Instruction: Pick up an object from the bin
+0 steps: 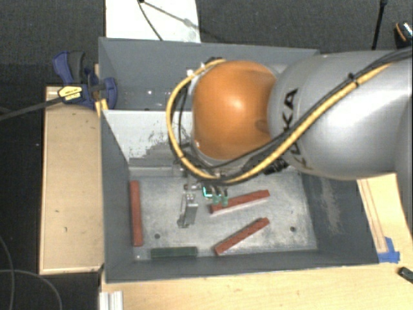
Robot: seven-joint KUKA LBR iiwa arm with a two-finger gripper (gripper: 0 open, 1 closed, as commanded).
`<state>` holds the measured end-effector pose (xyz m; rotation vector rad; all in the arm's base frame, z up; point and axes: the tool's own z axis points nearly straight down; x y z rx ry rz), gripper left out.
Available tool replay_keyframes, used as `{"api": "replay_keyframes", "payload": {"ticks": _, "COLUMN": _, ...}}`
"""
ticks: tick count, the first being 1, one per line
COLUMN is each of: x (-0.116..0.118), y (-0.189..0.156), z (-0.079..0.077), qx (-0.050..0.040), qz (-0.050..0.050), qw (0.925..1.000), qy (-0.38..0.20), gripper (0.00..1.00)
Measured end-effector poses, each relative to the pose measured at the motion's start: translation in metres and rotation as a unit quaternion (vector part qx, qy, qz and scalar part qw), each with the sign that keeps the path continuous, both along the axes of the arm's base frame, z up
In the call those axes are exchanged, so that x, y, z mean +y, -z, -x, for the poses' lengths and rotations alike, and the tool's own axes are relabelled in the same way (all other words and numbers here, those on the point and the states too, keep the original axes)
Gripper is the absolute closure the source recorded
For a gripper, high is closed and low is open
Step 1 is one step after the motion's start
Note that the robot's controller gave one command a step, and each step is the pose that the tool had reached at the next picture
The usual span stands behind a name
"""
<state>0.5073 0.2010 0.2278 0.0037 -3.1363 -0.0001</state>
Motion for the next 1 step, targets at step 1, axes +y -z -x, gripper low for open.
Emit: {"api": "replay_keyframes", "payload": {"ticks": 1, "x": -0.0781, "y": 0.094, "z": 0.0213, "qx": 0.0004, "qz": 0.0, "qw": 0.9958, "qy": -0.092, "gripper": 0.0}}
